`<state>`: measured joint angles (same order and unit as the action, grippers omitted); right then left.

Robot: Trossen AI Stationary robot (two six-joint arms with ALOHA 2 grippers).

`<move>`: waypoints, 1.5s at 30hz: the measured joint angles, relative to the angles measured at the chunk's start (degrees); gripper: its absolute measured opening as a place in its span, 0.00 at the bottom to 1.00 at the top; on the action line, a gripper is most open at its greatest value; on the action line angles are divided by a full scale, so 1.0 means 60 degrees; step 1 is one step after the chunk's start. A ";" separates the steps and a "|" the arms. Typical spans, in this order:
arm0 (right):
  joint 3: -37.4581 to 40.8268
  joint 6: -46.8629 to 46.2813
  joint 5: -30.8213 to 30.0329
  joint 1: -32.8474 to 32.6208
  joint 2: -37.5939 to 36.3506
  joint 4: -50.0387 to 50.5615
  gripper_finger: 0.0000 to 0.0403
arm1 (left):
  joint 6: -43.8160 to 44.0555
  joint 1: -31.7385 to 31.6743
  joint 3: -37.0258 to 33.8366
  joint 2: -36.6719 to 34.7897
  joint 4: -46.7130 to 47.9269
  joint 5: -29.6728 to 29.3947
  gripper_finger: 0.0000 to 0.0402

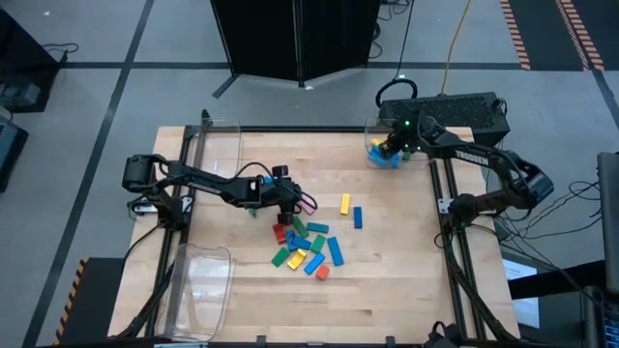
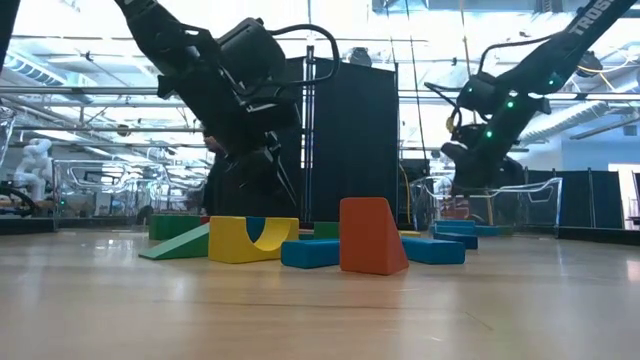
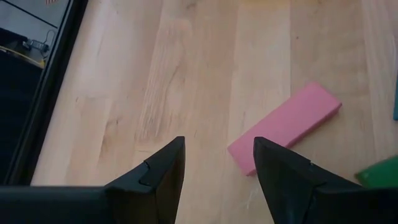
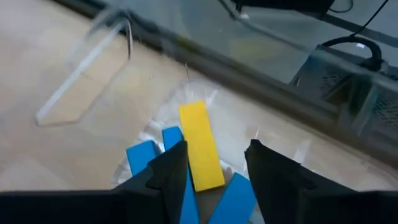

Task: Sort blocks by size
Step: Put the pink rectangular block into the top right transparent bin

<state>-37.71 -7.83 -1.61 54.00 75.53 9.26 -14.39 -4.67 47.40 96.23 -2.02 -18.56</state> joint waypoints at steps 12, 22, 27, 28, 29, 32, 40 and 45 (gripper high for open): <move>0.0000 -0.0680 0.0813 -0.1030 -0.2869 0.0139 0.41 | -0.0942 -0.0276 0.0000 0.0045 -0.0006 0.1909 0.50; 0.0000 -0.1336 0.1814 -0.2739 -0.4163 0.0325 0.40 | -0.2166 -0.1034 -0.0007 0.0599 -0.0178 0.2979 0.51; 0.0000 -0.1339 0.1562 -0.3495 -0.4133 0.0307 0.40 | -0.2293 -0.1356 -0.0007 0.0630 -0.0205 0.3439 0.51; 0.0000 -0.1368 0.1437 -0.3616 -0.4123 0.0313 0.40 | -0.2379 -0.1411 -0.0005 0.0630 -0.0227 0.3578 0.51; 0.0000 -0.1395 0.1277 -0.3734 -0.4105 0.0323 0.40 | -0.2432 -0.1462 -0.0006 0.0630 -0.0259 0.3710 0.51; 0.0000 -0.1447 0.1007 -0.4048 -0.4070 0.0288 0.40 | -0.2687 -0.1603 0.0000 0.0630 -0.0402 0.4206 0.51; 0.0000 -0.1586 0.0991 -0.4731 -0.4070 0.0045 0.40 | -0.2907 -0.1864 0.0000 0.0630 -0.0382 0.4838 0.51; 0.0000 -0.1589 0.0984 -0.5103 -0.4070 -0.0466 0.40 | -0.2980 -0.1904 0.0000 0.0630 -0.0437 0.4848 0.51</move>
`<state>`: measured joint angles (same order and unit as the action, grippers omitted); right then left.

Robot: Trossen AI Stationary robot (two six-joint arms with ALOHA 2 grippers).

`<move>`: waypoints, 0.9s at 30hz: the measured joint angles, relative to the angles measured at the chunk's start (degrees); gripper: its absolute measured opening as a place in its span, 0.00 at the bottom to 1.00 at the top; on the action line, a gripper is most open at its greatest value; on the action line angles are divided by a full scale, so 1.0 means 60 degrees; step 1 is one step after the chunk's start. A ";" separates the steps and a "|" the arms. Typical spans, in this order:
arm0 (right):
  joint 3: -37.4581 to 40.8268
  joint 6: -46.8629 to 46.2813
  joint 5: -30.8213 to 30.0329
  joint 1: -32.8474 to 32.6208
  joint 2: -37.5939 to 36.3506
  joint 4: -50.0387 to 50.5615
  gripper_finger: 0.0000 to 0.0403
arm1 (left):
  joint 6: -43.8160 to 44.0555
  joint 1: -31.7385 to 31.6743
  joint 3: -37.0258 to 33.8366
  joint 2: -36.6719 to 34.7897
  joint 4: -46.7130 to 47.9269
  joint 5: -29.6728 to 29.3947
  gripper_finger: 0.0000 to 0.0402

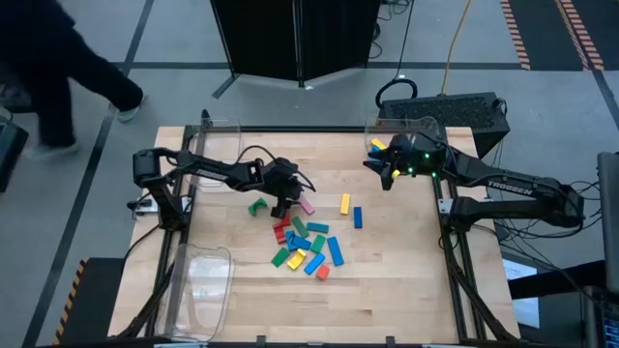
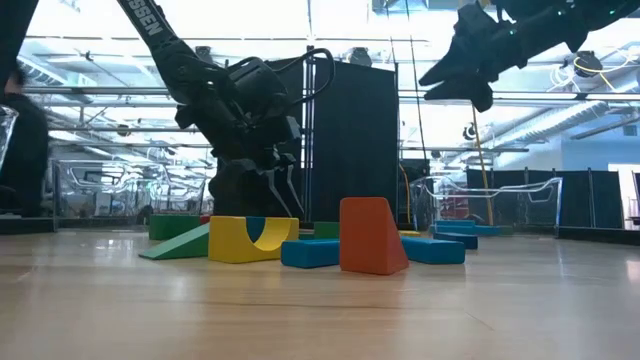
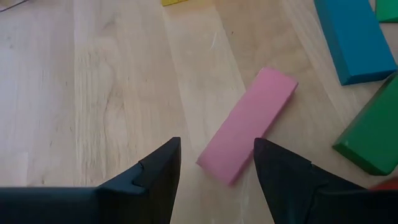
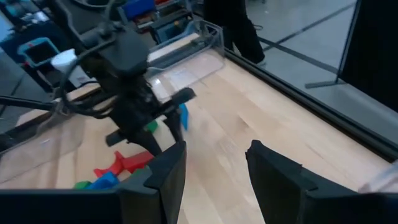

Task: Sort blocks by size
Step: Put the pink rectangular block into the top right transparent bin

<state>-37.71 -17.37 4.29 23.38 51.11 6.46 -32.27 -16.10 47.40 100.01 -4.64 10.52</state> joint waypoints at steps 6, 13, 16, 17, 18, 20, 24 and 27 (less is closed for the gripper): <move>0.0000 -0.0101 -0.0011 -0.0407 0.0000 -0.0373 0.40 | 0.0077 -0.0004 0.0000 0.0000 0.0012 0.0086 0.51; 0.0000 -0.0184 -0.0036 -0.0752 0.0004 -0.0526 0.40 | 0.0366 -0.0077 0.0710 0.0246 0.1049 0.0494 0.51; 0.0000 -0.0219 -0.0092 -0.0928 0.0004 -0.0604 0.40 | 0.0324 -0.0073 0.1146 0.0422 0.1483 0.0495 0.51; 0.0000 -0.0219 -0.0218 -0.1016 0.0004 -0.0606 0.40 | 0.0320 -0.0073 0.1272 0.0462 0.1725 0.0495 0.51; 0.0000 -0.0214 -0.0343 -0.1096 0.0008 -0.0609 0.40 | 0.0317 -0.0073 0.1404 0.0524 0.1930 0.0495 0.51; 0.0000 -0.0201 -0.0506 -0.1237 0.0043 -0.0623 0.40 | 0.0284 -0.0073 0.1571 0.0686 0.2211 0.0497 0.51; 0.0000 -0.0111 -0.0517 -0.1375 0.0159 -0.0762 0.40 | 0.0096 -0.0073 0.1835 0.1185 0.2684 0.0495 0.51; -0.0004 -0.0076 -0.0517 -0.1418 0.0211 -0.0765 0.40 | 0.0039 -0.0082 0.2055 0.1537 0.2718 0.0656 0.51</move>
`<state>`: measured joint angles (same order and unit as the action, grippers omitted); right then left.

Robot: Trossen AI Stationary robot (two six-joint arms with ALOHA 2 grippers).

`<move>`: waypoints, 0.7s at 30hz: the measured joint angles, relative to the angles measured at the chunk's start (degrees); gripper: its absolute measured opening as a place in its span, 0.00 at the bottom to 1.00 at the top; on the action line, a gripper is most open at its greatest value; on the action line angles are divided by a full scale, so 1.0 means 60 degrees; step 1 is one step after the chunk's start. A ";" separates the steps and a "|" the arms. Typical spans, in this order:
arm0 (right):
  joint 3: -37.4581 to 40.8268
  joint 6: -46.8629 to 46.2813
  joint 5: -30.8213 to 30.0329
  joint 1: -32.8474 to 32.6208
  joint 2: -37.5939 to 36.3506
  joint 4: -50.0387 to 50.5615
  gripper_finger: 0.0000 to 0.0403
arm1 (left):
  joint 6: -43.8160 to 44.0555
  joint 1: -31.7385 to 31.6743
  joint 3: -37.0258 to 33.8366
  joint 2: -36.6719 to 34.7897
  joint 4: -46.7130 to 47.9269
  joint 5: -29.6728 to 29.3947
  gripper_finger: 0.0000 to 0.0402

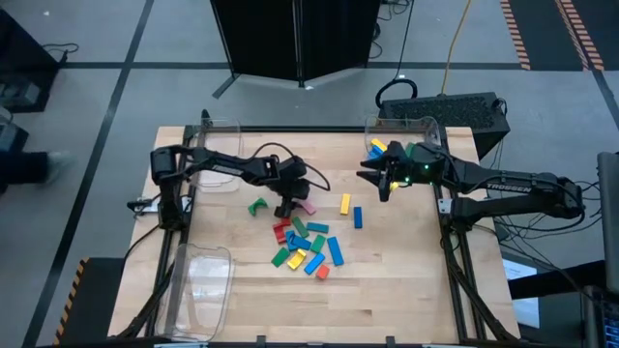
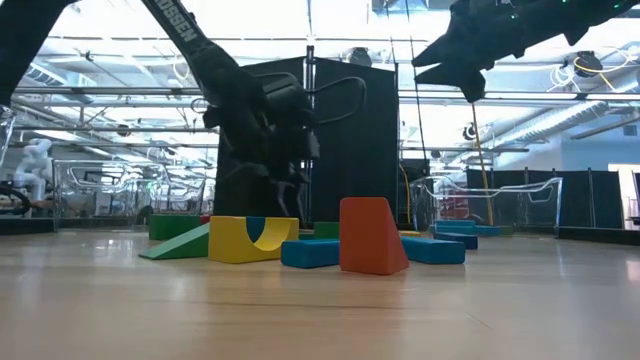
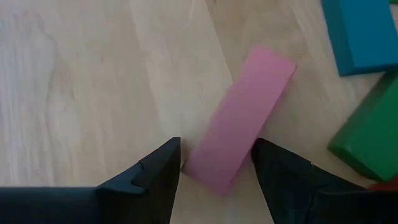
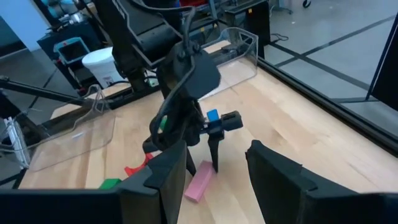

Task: Sort blocks by size
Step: Put the pink rectangular block into the top right transparent bin

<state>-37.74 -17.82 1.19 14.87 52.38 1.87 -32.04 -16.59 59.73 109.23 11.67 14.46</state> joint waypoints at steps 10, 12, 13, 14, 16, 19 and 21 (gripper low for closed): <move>0.0000 0.0077 0.0015 0.0000 0.0022 0.0018 0.40 | 0.0613 0.0000 0.0134 0.0211 -0.0028 0.0143 0.50; 0.0000 0.0080 0.0015 0.0000 0.0022 0.0019 0.40 | 0.0846 0.0003 0.0127 0.0209 -0.0036 0.0126 0.48; 0.0000 0.0081 0.0015 0.0000 0.0022 0.0026 0.40 | 0.0979 0.0009 0.0126 0.0186 -0.0038 0.0116 0.47; 0.0000 0.0080 0.0015 0.0000 0.0022 0.0033 0.40 | 0.1024 0.0013 0.0123 0.0186 -0.0042 0.0112 0.45; 0.0000 0.0080 0.0015 0.0000 0.0022 0.0038 0.40 | 0.1032 0.0030 0.0116 0.0186 -0.0059 0.0112 0.42; 0.0000 0.0075 0.0018 0.0000 0.0022 0.0131 0.40 | 0.1045 0.0057 0.0109 0.0189 -0.0101 0.0105 0.37; 0.0000 0.0069 0.0018 0.0000 0.0026 0.0158 0.40 | 0.1227 0.0053 0.0109 0.0190 -0.0118 0.0088 0.34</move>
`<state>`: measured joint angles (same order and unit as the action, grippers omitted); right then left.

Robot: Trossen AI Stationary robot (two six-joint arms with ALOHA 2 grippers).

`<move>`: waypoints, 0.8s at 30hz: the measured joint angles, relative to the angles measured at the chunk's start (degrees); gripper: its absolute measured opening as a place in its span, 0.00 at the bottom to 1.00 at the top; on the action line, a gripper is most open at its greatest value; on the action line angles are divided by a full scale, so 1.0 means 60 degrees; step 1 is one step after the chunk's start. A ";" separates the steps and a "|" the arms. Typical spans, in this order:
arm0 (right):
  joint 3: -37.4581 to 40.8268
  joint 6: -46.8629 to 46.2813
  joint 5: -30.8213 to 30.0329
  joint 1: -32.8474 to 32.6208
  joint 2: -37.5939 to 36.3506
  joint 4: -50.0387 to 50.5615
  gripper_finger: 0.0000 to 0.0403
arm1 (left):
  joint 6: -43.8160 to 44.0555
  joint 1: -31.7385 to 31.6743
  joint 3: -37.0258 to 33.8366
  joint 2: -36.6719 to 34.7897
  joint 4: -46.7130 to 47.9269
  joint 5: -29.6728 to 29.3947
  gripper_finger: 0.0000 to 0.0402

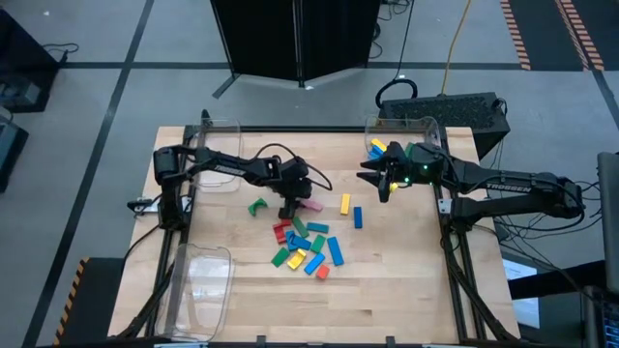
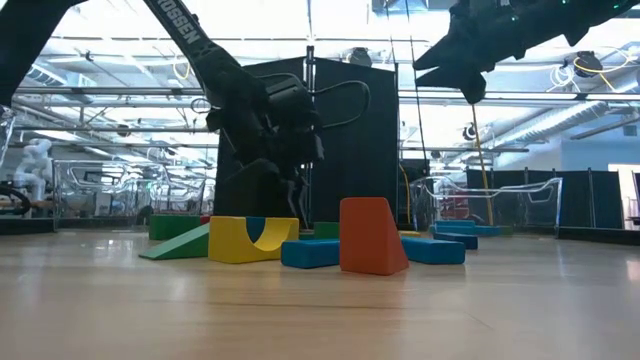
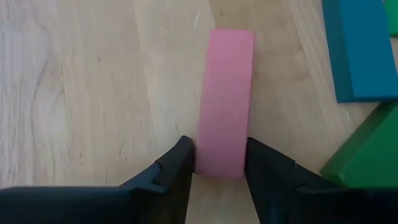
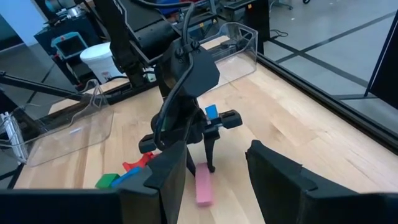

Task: Sort blocks by size
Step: Put the pink rectangular block into the top right transparent bin

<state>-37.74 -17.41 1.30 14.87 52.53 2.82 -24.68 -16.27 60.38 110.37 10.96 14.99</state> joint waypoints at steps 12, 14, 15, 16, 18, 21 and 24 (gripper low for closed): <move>0.0000 0.0579 -0.1240 0.0003 -0.0003 0.1385 0.40 | 0.1524 0.0036 -0.0044 0.0079 -0.1217 -0.0173 0.31; 0.0000 0.1465 -0.1220 -0.0034 0.0001 0.1959 0.40 | 0.1893 0.0015 -0.0044 0.0094 -0.1385 0.0021 0.31; 0.0000 0.1743 -0.1225 -0.0062 0.0001 0.2266 0.40 | 0.2057 -0.0018 -0.0044 0.0088 -0.1416 0.0354 0.31; 0.0000 0.1918 -0.1224 -0.0067 0.0001 0.2527 0.40 | 0.2239 -0.0050 -0.0044 0.0087 -0.1555 0.0785 0.31; 0.0000 0.2071 -0.1202 -0.0101 0.0004 0.2755 0.40 | 0.2547 -0.0119 -0.0040 0.0078 -0.1771 0.1649 0.31; 0.0000 0.2322 -0.1213 -0.0265 0.0001 0.2752 0.40 | 0.3063 -0.0195 -0.0036 0.0072 -0.2188 0.2317 0.31; -0.0004 0.2766 -0.1165 -0.0675 0.0128 0.2529 0.40 | 0.3636 -0.0294 -0.0036 0.0057 -0.2641 0.2878 0.31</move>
<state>-37.76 -0.81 -5.69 10.82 53.30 17.99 -2.86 -18.04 60.16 110.72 -4.89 32.26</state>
